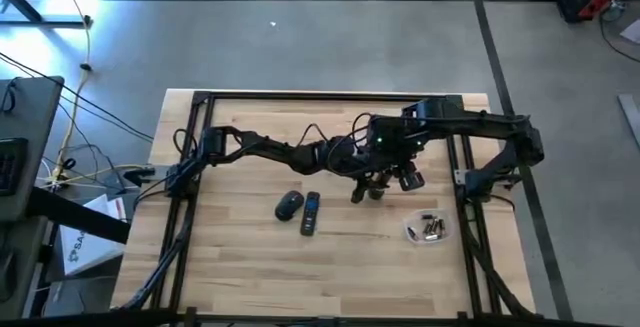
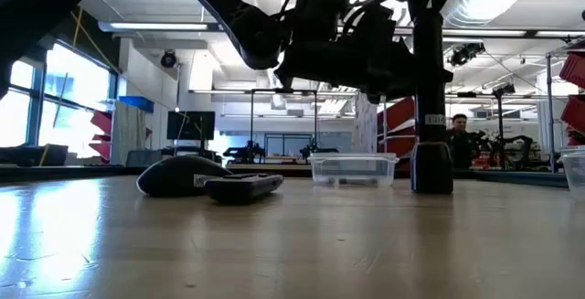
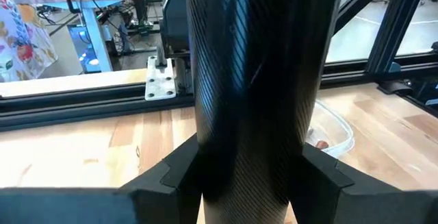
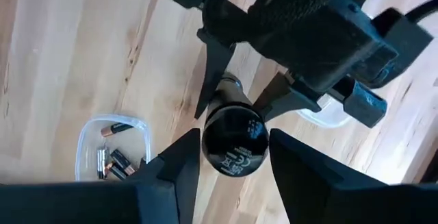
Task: Insert battery
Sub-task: Close the flashlight battery compartment
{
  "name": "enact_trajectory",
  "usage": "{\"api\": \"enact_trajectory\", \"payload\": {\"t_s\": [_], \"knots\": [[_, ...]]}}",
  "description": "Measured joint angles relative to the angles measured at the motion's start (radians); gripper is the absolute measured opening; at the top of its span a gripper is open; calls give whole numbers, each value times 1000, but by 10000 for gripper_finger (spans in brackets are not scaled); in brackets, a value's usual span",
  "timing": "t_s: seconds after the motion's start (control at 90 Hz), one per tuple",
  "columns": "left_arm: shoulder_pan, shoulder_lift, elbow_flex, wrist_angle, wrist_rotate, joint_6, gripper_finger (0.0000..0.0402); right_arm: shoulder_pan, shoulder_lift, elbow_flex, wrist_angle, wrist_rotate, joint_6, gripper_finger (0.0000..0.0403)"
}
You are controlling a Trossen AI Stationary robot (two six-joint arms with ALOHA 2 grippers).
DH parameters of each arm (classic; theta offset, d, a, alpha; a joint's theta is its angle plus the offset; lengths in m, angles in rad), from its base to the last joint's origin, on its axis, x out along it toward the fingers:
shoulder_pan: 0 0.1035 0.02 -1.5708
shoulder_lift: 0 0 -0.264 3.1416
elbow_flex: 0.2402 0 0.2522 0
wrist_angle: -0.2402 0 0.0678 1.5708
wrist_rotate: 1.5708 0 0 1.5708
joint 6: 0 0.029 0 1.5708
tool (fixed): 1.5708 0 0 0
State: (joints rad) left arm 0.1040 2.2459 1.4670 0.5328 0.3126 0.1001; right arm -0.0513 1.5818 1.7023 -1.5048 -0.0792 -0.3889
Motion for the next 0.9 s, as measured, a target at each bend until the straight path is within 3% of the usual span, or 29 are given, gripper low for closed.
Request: {"api": "enact_trajectory", "payload": {"t_s": [0.389, 0.9], "knots": [[0, 0, 0, -3, 1, 6, 146, -1, -6, -38, 25, -8, -13, 78], [-6, 0, 0, -4, 0, 33, 146, -33, -3, -46, 37, -56, -83, 73]]}}
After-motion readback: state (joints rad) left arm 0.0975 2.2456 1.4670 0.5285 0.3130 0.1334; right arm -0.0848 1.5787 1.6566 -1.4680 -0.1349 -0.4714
